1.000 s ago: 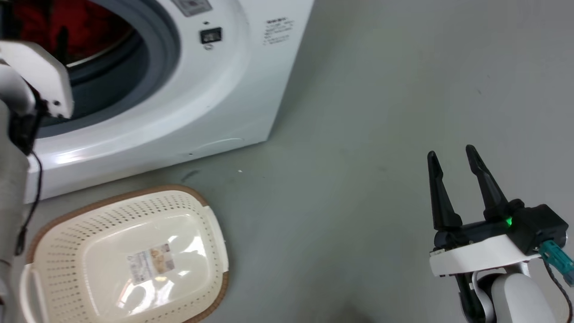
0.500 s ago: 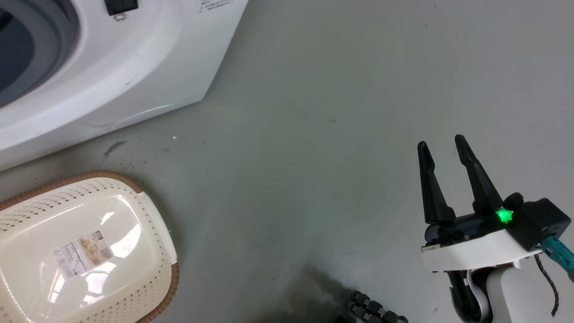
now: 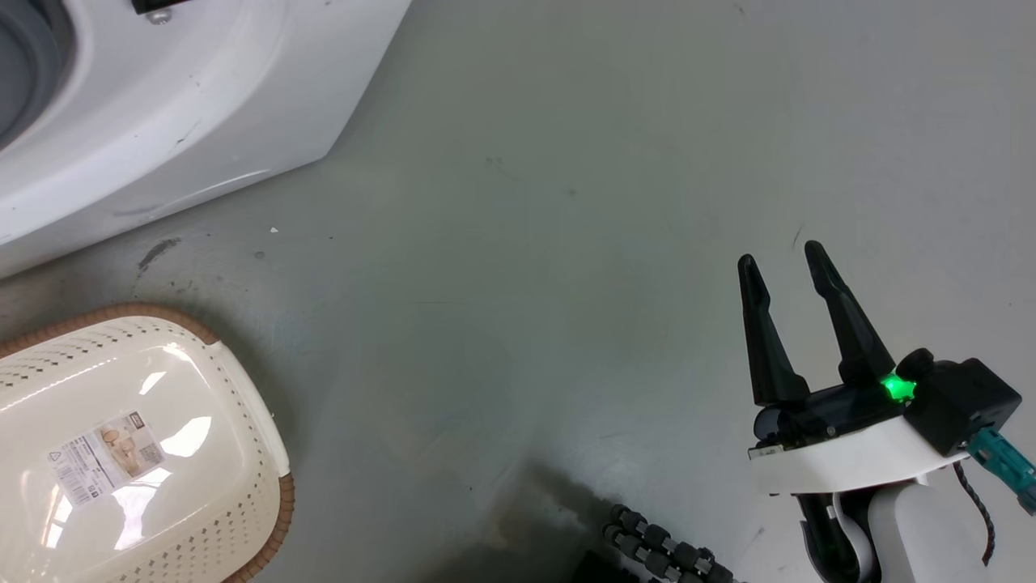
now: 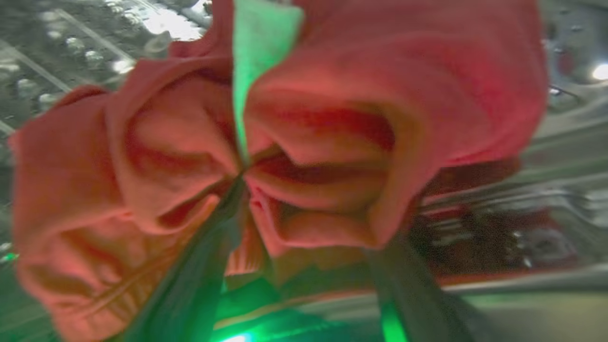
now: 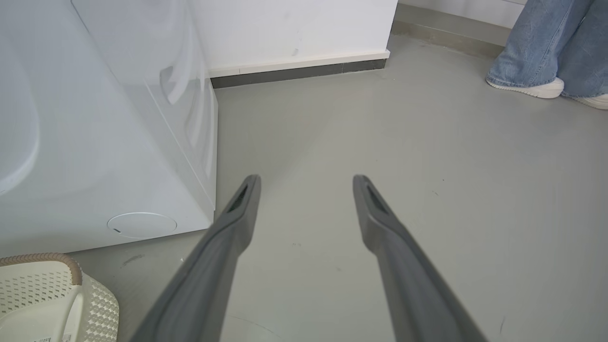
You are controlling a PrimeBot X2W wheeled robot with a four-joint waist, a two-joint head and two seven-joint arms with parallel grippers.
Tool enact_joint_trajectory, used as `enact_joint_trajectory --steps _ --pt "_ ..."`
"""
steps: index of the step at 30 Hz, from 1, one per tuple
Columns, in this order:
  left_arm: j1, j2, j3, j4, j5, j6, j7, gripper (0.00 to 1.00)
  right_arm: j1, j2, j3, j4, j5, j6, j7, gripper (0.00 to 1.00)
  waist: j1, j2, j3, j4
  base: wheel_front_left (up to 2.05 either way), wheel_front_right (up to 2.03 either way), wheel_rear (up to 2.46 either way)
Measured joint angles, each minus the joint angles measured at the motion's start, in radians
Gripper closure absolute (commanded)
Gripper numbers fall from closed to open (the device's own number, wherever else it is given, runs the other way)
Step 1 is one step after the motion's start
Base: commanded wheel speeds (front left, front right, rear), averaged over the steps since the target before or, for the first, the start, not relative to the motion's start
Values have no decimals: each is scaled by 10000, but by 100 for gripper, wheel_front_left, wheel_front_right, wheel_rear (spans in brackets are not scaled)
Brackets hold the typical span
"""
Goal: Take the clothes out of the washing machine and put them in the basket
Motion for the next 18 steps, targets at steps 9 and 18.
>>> enact_joint_trajectory --steps 9,18 --pt "105 280 69 -984 -75 633 596 100 -3 2 12 -33 71 0 0 0 0 0 129 -59 0 0 0" --pt "724 466 393 -2128 -58 1490 -970 100 -59 4 -84 -36 38 0 0 0 0 0 -84 45 0 0 0"
